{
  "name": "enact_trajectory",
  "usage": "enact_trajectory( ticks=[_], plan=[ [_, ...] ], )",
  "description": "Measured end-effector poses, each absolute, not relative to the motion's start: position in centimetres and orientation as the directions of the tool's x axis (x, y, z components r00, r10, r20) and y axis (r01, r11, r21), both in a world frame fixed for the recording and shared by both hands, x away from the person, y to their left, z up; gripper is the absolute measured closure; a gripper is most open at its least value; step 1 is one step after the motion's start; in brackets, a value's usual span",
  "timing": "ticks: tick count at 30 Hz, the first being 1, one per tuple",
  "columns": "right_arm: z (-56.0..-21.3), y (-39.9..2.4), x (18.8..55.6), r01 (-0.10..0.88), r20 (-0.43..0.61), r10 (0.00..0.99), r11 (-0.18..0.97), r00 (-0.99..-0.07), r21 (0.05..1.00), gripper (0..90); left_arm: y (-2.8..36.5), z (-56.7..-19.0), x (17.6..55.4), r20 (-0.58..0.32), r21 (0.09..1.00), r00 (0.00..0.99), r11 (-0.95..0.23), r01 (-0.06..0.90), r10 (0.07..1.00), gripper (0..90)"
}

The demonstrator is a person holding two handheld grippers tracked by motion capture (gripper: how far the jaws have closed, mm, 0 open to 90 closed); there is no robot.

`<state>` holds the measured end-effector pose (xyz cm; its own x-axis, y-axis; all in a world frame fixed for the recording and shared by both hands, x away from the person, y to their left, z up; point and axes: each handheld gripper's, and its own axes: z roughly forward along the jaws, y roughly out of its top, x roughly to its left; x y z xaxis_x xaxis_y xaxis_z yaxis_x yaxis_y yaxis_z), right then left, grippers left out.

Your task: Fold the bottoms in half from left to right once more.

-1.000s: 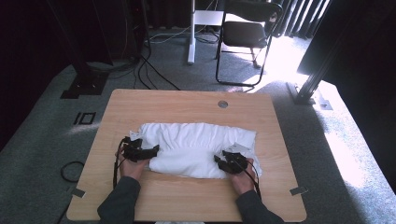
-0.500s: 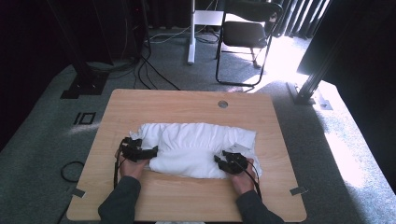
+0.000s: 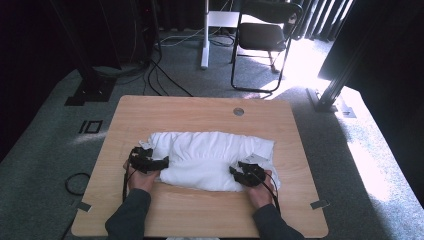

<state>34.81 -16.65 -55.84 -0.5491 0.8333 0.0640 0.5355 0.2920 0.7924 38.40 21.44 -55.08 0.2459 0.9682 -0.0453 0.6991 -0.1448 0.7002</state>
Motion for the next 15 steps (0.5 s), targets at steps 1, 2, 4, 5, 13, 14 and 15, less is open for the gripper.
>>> enact_trajectory(
  ticks=[1,2,4,5,13,14,15],
  plan=[
    [-55.7,-16.6,34.8,0.541,0.068,0.835,0.289,-0.545,0.79,52.7,21.4,-54.8,38.0,-0.082,0.703,0.293,-0.153,0.694,0.953,27.5],
    [-55.6,-16.6,34.7,0.542,0.065,0.838,0.29,-0.542,0.789,52.0,21.3,-54.7,37.9,-0.096,0.704,0.316,-0.16,0.693,0.944,36.9],
    [-55.1,-16.5,34.6,0.54,0.057,0.84,0.294,-0.54,0.789,49.7,21.6,-54.7,37.9,-0.174,0.696,0.36,-0.144,0.704,0.916,60.4],
    [-54.7,-16.5,34.5,0.535,0.054,0.842,0.29,-0.536,0.793,48.7,21.9,-54.8,38.0,-0.217,0.69,0.372,-0.128,0.713,0.903,69.9],
    [-50.9,-13.6,34.4,0.426,0.025,0.809,0.284,-0.588,0.859,48.8,24.1,-53.6,37.6,-0.378,0.731,0.395,0.007,0.683,0.837,83.1],
    [-50.9,-13.1,34.6,0.422,0.016,0.808,0.291,-0.59,0.858,48.8,24.3,-53.1,37.4,-0.392,0.739,0.402,0.024,0.673,0.827,83.3],
    [-50.9,-12.3,35.0,0.427,0.012,0.806,0.301,-0.592,0.853,48.7,24.5,-52.7,37.4,-0.409,0.742,0.408,0.037,0.67,0.816,83.5]
  ],
)
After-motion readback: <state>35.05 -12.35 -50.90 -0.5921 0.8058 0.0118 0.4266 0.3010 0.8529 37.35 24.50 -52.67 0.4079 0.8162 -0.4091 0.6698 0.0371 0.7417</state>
